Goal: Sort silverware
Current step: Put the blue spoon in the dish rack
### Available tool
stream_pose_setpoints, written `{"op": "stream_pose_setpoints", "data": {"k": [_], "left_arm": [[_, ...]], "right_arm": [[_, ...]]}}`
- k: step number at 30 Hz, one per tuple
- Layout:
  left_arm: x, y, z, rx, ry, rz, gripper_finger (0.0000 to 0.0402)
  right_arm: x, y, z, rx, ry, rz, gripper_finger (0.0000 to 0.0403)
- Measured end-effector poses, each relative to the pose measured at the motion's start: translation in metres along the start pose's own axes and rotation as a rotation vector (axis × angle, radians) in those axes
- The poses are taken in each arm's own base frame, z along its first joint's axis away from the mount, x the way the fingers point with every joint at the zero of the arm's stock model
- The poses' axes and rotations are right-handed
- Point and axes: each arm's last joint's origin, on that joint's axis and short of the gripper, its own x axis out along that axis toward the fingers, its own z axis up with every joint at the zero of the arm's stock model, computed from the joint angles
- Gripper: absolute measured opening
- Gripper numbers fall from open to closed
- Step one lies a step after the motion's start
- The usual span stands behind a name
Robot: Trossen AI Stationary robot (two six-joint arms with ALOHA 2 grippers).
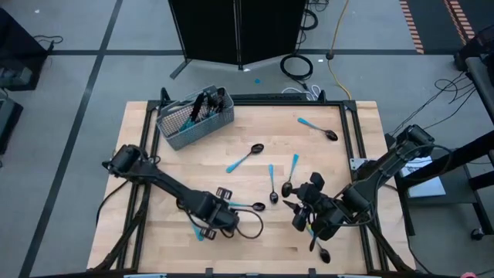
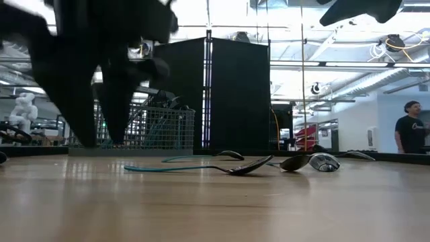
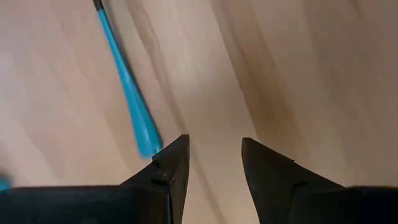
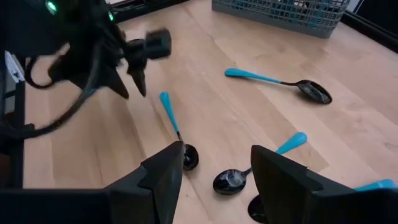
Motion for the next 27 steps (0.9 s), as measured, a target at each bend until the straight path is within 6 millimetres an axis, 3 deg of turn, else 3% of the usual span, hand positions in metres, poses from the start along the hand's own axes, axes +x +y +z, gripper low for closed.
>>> {"op": "stream_pose_setpoints", "data": {"k": [3, 10, 18, 27], "left_arm": [[0.011, 0.006, 0.0, -0.02, -0.053, 0.002, 0.0144], [0.009, 0.026, 0.018, -0.025, -0.266, 0.022, 0.0143], [0.022, 0.058, 0.018, -0.111, -0.341, 0.005, 0.0143], [0.042, 0.063, 0.005, -0.155, -0.398, -0.023, 0.0143]], "right_arm": [[0.002, -0.002, 0.001, -0.002, 0.0, -0.011, 0.0183], [0.005, -0.004, 0.004, 0.002, 0.0, -0.028, 0.0183], [0.005, -0.004, 0.003, 0.004, 0.003, -0.028, 0.0183], [0.005, -0.005, 0.003, -0.001, 0.008, -0.029, 0.0183]]}}
